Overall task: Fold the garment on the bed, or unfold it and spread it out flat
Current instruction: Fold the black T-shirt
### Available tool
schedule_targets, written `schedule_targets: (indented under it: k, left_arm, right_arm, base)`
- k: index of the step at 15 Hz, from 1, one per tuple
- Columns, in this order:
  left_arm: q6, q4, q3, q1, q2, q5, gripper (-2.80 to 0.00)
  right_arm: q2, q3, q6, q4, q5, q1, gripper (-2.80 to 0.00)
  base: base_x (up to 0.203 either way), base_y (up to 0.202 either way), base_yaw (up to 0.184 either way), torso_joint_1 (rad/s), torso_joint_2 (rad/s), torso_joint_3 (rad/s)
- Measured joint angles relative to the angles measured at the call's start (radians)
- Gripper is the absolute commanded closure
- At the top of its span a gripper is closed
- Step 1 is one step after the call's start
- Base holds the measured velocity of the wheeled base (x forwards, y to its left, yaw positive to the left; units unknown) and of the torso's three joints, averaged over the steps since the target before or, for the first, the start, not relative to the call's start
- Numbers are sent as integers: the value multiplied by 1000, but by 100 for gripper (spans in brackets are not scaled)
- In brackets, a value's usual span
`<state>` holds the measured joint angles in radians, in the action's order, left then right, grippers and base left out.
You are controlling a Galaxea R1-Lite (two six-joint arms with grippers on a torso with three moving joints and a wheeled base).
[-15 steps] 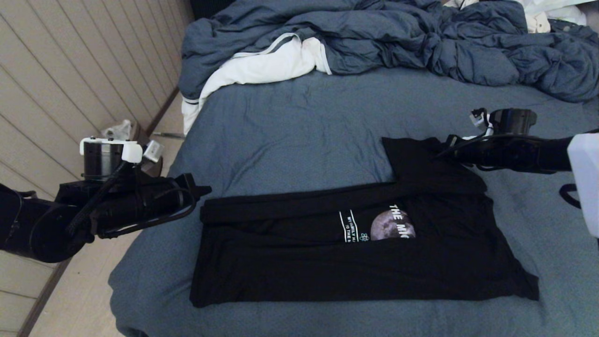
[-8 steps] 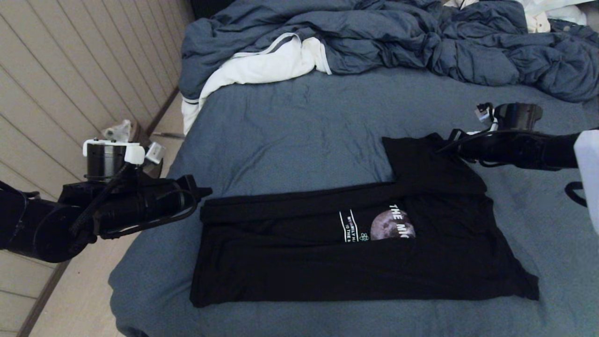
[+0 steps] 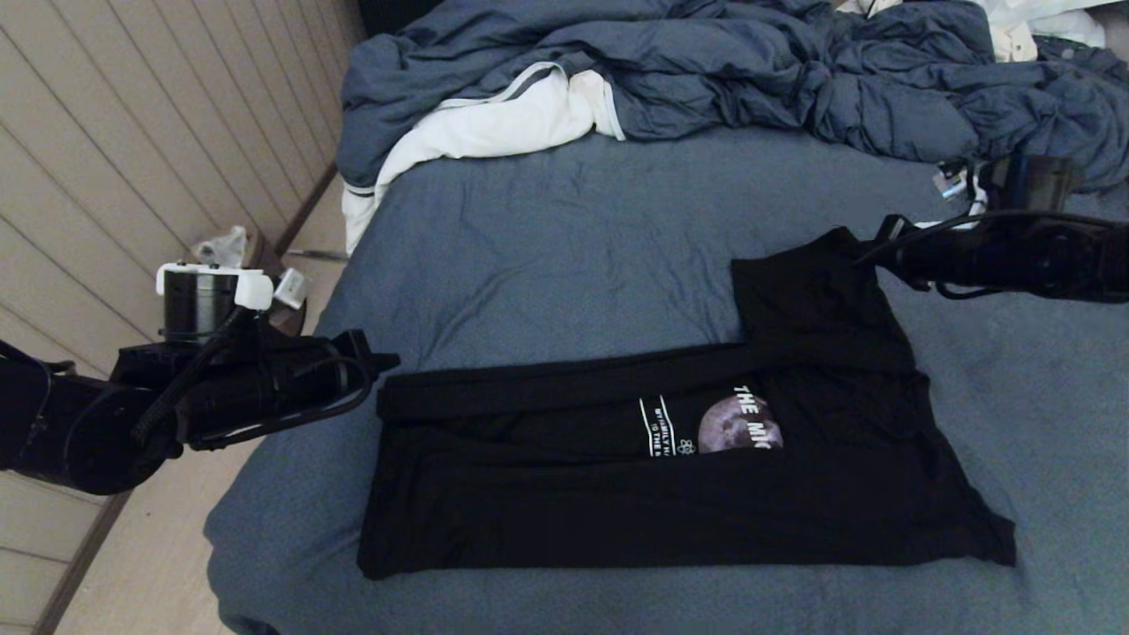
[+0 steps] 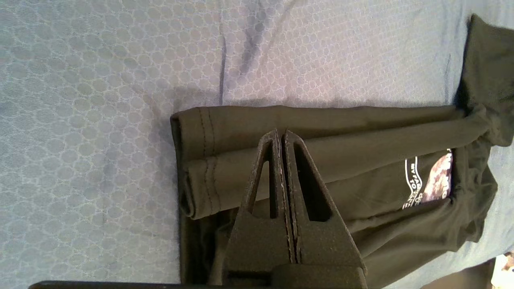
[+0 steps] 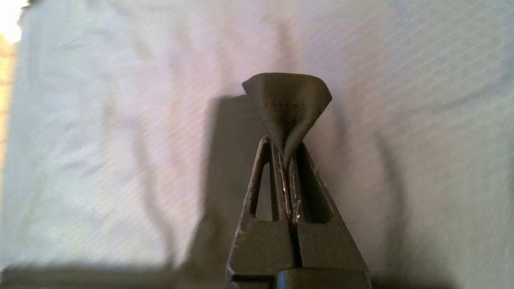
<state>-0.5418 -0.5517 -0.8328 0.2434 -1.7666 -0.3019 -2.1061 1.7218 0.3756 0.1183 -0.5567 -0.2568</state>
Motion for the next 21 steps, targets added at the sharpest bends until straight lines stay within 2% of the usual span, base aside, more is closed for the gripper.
schedule_targets:
  k: [4, 7, 10, 14, 21]
  left_arm:
    - [0, 0, 0, 0, 0, -1, 0]
    - [-2, 0, 0, 2, 0, -2, 0]
    - [-3, 0, 1, 11, 0, -2, 0]
    - [-2, 0, 1, 15, -4, -1, 0]
    - [-2, 0, 3, 20, -2, -2, 0]
  right_arm:
    - [150, -201, -15, 75, -126, -2, 0]
    - [236, -363, -49, 174, -164, -6, 0]
    - [302, -502, -123, 202, -202, -32, 0]
    - [385, -670, -233, 203, -335, -127, 0]
    - [498, -909, -378, 203, -373, -192, 0]
  base:
    - [0, 0, 0, 0, 0, 0]
    - [0, 0, 0, 0, 0, 0]
    - [0, 0, 0, 0, 0, 0]
    - [0, 0, 0, 0, 0, 0]
    - [0, 0, 0, 0, 0, 0]
